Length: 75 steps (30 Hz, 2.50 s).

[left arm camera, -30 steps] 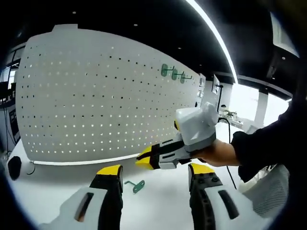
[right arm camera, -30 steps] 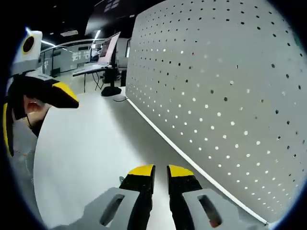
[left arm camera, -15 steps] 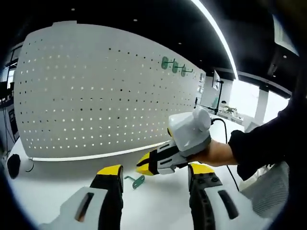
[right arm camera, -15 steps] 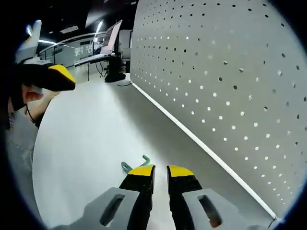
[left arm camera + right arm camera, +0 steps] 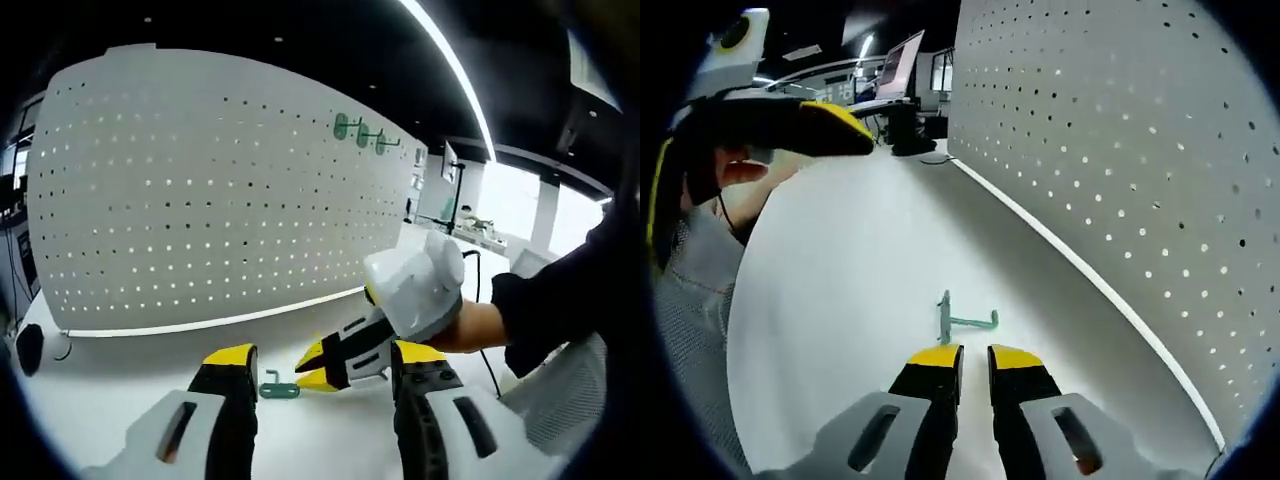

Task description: Insert the hook assembly into the mounting plate slot until the hook locks in place.

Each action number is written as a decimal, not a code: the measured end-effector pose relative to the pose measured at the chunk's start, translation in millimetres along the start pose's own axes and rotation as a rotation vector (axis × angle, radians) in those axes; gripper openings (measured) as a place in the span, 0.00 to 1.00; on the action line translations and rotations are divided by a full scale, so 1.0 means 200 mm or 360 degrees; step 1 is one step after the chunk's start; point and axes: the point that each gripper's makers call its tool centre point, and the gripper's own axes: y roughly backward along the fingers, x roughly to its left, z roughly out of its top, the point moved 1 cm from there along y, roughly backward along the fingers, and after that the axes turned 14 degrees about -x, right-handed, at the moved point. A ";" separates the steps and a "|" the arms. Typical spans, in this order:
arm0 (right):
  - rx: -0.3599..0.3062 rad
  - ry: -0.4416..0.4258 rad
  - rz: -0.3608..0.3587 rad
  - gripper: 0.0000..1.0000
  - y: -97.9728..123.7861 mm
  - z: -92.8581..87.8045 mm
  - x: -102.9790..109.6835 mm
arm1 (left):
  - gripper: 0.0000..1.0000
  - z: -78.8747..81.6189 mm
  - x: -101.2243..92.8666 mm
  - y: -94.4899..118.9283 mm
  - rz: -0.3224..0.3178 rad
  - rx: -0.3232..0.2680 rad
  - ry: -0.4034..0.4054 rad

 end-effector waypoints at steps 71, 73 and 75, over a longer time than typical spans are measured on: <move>-0.0070 0.0259 0.0347 0.01 0.02 0.22 0.20 | 0.33 -0.12 0.16 0.07 0.0214 0.0185 -0.0048; -0.0087 0.0274 0.0344 0.01 0.03 0.24 0.23 | 0.28 -0.12 0.18 0.08 0.0244 0.0196 -0.0081; -0.0103 0.0289 0.0340 0.01 0.03 0.27 0.25 | 0.25 -0.13 0.18 0.08 0.0251 0.0218 -0.0122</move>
